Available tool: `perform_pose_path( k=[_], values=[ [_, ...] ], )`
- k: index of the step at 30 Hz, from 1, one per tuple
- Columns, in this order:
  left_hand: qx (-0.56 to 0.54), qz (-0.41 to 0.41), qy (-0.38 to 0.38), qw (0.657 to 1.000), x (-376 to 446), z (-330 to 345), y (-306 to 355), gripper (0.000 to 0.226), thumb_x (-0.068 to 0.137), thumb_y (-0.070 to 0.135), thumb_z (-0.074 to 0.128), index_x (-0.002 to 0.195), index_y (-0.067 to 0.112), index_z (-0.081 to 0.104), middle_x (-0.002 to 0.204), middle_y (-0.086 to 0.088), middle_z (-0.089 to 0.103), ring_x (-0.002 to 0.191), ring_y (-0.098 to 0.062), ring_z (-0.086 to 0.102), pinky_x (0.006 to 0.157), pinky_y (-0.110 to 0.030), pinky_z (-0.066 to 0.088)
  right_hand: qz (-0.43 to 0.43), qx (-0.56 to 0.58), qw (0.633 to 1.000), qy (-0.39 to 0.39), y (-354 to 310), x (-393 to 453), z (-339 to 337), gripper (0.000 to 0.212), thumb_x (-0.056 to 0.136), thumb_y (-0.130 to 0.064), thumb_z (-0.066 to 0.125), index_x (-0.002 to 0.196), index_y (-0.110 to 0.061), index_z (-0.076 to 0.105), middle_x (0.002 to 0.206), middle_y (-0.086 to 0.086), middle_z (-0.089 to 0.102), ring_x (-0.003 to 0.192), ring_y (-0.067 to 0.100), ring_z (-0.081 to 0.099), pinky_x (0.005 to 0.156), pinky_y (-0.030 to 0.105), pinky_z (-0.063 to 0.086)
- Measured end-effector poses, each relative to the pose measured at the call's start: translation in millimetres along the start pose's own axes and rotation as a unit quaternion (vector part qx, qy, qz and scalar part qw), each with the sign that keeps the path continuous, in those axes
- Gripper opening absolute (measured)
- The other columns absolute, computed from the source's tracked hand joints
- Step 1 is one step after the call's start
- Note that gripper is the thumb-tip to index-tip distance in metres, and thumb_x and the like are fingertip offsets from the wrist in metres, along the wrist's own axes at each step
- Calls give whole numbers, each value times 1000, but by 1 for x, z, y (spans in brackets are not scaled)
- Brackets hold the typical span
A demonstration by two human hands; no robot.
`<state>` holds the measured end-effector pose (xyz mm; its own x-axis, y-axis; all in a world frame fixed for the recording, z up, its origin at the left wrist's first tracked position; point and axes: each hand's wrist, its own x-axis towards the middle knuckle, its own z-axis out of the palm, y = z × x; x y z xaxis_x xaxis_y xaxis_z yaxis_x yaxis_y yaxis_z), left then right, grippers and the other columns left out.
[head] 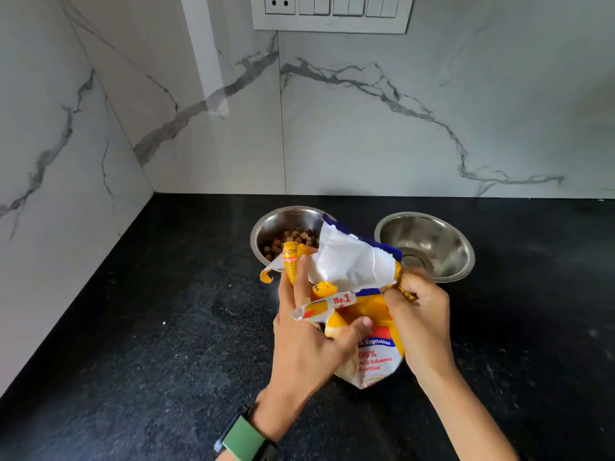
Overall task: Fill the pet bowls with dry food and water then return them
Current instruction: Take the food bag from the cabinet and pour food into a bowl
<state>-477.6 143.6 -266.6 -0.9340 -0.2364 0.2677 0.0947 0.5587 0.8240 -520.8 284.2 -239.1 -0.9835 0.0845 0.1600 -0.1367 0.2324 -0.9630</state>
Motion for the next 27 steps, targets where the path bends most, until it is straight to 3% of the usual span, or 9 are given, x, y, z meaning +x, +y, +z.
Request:
perform_pose_path(
  k=[3,6,10,13,17,19,21,24,27],
  values=[
    [-53,-24,50,997,-4,-4,9,95,60,72,56,143,33,30,136,9,41,121,0,45,93,-19,45,69,34,996,-41,2,1,-7,18,70,-8,54,68,-23,44,81,9,52,74,26,52,61,36,45],
    [-40,-39,46,997,-3,-11,19,98,56,83,47,143,45,21,117,28,41,101,17,43,79,3,33,78,62,992,-72,-3,-1,-13,35,82,8,48,93,-25,52,104,7,60,88,19,61,63,26,49],
    [-25,-76,26,996,4,-17,23,83,61,80,37,137,46,37,116,17,49,104,2,49,80,-11,36,102,67,983,-135,-8,-2,-16,63,85,11,42,115,-44,55,115,-6,62,98,13,64,75,32,55],
    [-24,-125,44,991,10,-20,17,56,76,71,49,111,30,65,105,5,68,100,-13,64,82,-28,49,129,33,974,-181,-11,-2,-19,44,90,-4,50,109,-42,61,116,-5,64,96,12,66,72,28,56],
    [-21,-213,21,977,9,-20,0,45,82,59,53,84,17,69,87,-6,72,84,-22,67,80,-43,54,205,28,943,-262,-14,-5,-28,12,85,-43,55,95,-49,56,84,-27,67,76,-2,67,67,17,53],
    [-49,-252,-24,966,6,-20,-8,63,64,84,47,83,29,70,96,-6,69,94,-25,65,87,-47,52,244,7,915,-322,-11,-4,-36,38,66,-63,55,103,-62,46,108,-26,59,100,5,61,91,43,49],
    [-119,-324,-73,936,3,-22,-9,67,48,93,48,83,40,69,105,-4,68,102,-26,64,91,-48,52,251,6,897,-364,-7,-5,-42,66,51,-76,61,112,-69,36,130,-22,44,116,11,51,93,55,45],
    [-203,-376,-133,894,3,-27,-8,47,68,72,56,92,33,67,92,3,75,88,-19,71,82,-42,56,231,28,896,-378,6,-7,-42,93,29,-83,70,114,-69,36,126,-24,51,111,11,57,87,51,52],
    [-228,-356,-108,900,4,-24,-5,40,76,60,57,97,28,67,90,4,76,79,-15,73,68,-31,57,165,64,939,-294,17,-16,-29,84,27,-82,71,105,-62,47,103,-21,66,90,5,69,63,27,57]
  ],
)
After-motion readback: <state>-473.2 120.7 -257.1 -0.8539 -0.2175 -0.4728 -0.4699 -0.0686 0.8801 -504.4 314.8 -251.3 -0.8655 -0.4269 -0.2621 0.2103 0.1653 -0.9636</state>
